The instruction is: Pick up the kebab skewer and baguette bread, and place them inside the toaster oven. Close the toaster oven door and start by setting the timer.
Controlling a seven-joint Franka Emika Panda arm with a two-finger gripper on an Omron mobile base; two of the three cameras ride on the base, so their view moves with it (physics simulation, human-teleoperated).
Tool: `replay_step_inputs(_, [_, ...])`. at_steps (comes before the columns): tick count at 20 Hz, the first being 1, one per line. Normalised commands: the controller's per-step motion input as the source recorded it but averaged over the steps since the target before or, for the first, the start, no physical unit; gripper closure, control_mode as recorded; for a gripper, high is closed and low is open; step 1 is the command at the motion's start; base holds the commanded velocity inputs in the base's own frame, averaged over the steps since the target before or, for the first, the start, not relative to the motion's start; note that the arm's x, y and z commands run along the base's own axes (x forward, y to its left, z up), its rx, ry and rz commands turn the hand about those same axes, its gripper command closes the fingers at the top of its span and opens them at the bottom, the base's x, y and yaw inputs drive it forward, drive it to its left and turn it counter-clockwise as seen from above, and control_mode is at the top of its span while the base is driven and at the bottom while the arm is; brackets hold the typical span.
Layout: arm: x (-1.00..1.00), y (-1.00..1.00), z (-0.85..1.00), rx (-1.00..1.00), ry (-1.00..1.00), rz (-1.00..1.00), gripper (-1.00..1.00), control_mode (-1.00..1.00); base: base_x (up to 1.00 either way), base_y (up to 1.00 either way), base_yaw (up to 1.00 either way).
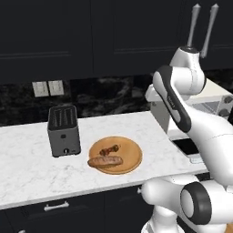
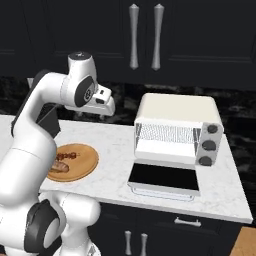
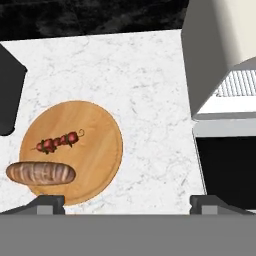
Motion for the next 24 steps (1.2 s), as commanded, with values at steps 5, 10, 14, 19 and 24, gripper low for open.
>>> replay_step_inputs(5, [0.0, 0.0, 0.0, 0.0, 0.0, 0.0, -1.0, 1.0, 0.52, -0.1, 0.05])
replay_step_inputs(10, [0.0, 0.0, 0.0, 0.0, 0.0, 0.0, -1.0, 1.0, 0.05, -0.5, -0.01])
replay_step_inputs(14, [0.0, 0.0, 0.0, 0.0, 0.0, 0.0, -1.0, 1.0, 0.0, -0.57, -0.03])
replay_step_inputs(19, [0.0, 0.0, 0.0, 0.0, 0.0, 0.0, -1.0, 1.0, 0.06, -0.52, -0.01])
replay_step_inputs(24, [0.0, 0.0, 0.0, 0.0, 0.0, 0.0, -1.0, 1.0, 0.14, -0.52, 0.0])
